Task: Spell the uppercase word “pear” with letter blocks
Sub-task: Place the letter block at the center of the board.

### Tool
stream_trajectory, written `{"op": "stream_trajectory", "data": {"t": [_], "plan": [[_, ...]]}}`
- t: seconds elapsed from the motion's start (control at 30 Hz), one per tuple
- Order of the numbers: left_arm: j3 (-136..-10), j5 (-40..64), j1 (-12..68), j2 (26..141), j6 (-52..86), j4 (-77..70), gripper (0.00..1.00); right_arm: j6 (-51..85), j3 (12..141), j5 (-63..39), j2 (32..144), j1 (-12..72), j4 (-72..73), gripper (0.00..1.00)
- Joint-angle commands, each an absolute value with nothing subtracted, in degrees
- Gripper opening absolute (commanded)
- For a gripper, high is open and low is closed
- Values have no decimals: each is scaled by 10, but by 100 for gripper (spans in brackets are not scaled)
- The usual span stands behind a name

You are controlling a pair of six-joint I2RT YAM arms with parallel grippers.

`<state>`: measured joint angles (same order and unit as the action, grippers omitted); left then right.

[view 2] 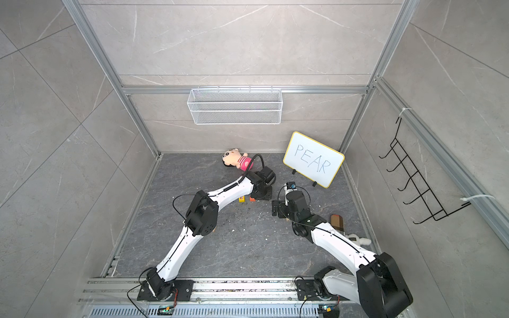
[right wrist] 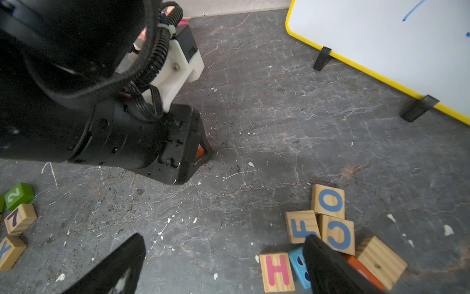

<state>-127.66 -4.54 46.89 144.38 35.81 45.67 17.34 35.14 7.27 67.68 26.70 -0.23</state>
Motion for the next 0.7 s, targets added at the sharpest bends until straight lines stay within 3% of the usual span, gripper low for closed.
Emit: {"op": "stream_trajectory", "data": {"t": [0.0, 0.47, 0.67], "plan": [[-1280, -60, 472, 1428, 360, 482, 40, 171, 346, 71, 668, 265, 2, 99], [-1281, -77, 469, 1346, 337, 472, 45, 170, 340, 70, 669, 265, 16, 99], [-1171, -91, 470, 1204, 308, 397, 47, 164, 327, 57, 653, 265, 38, 99]]}}
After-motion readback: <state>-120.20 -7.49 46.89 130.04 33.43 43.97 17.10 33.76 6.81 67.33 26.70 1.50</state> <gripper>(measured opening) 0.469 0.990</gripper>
